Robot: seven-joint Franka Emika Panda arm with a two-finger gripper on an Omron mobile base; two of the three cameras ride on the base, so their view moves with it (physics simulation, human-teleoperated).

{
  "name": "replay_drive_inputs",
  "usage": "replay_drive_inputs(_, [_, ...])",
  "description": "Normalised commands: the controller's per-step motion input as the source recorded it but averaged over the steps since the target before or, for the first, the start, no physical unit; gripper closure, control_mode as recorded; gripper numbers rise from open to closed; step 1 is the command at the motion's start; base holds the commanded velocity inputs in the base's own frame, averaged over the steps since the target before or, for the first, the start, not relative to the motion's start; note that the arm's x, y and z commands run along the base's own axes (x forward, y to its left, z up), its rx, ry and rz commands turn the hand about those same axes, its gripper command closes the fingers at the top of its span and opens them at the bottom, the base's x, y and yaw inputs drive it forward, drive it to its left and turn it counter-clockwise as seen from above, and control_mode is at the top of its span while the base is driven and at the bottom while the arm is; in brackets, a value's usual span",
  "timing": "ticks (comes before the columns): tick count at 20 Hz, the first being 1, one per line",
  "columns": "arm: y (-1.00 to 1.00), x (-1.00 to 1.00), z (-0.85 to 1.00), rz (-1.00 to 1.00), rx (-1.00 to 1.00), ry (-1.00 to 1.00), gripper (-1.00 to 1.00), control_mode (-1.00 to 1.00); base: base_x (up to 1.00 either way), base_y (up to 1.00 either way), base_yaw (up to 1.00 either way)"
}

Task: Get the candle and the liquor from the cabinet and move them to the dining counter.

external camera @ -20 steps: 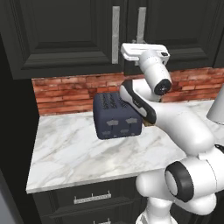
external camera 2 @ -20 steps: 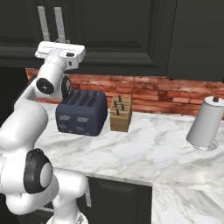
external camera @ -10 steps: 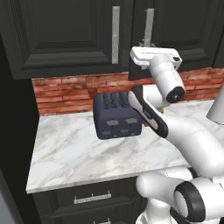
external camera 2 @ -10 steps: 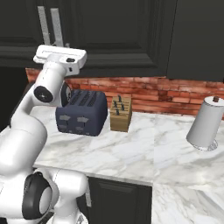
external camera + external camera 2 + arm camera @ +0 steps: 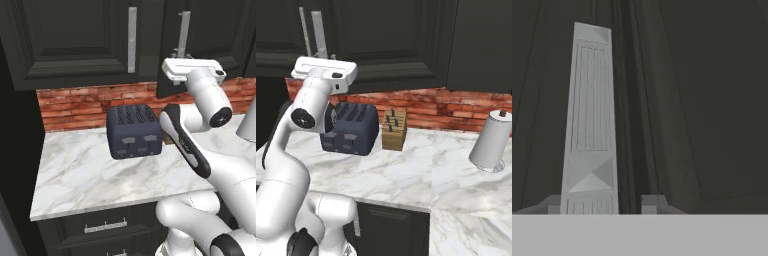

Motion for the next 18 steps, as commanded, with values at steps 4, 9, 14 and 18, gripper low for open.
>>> replay_drive_inputs(4, [-0.78,-0.53,0.0,0.0,0.0,0.04,1.0,-1.0,0.0,0.0,0.0])
replay_drive_inputs(9, [-0.85,-0.59,0.0,0.0,0.0,0.05,1.0,-1.0,0.0,0.0,0.0])
replay_drive_inputs(14, [-0.85,-0.58,0.0,0.0,0.0,0.07,1.0,-1.0,0.0,0.0,0.0])
replay_drive_inputs(18, [-0.82,-0.52,0.0,-0.02,0.0,0.11,1.0,-1.0,0.0,0.0,0.0])
